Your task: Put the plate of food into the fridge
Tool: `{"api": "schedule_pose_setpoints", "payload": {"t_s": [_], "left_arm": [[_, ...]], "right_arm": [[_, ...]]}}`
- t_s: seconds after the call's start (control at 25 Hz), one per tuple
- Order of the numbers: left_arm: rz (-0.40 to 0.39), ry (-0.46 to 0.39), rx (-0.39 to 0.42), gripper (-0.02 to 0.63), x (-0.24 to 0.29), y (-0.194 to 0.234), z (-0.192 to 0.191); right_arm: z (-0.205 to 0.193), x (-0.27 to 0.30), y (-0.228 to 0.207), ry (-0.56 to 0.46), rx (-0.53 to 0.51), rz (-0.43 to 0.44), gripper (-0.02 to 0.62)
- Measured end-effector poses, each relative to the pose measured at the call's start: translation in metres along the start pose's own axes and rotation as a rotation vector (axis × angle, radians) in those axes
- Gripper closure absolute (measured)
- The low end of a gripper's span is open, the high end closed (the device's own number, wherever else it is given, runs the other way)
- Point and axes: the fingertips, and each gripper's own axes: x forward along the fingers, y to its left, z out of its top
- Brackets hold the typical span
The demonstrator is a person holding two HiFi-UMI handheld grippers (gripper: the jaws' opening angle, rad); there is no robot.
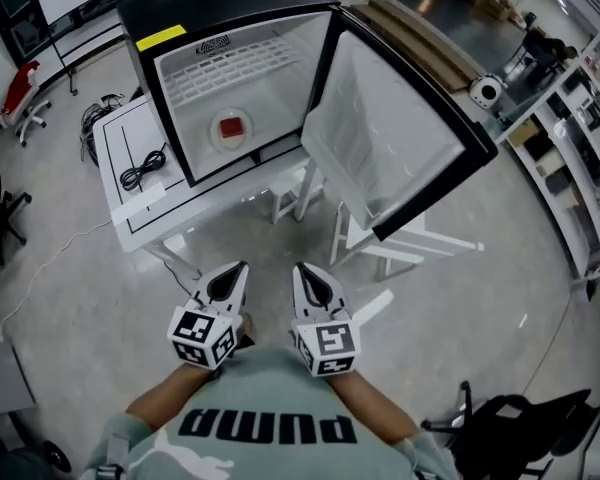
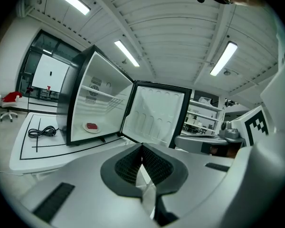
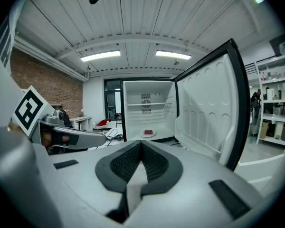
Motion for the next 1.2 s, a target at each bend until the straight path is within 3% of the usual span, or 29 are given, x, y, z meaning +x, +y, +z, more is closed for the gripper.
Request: {"api": "schedule_pose_setpoints", "payload": {"t_s": [0.6,1.2], "left_arm": [[0.144,-0.051,0.002,0.600,-0.065,-0.088,-0.031],[0.200,-0.034,0.064,0.600,-0.105,-0.129,-0.051]], "right_arm": [[-0.017,-0.101,0.003,-0.061,0.018,0.139,0.591],[-0.023,-0.153,0.010,-0.095,-0.016,0.160,0.591]]}}
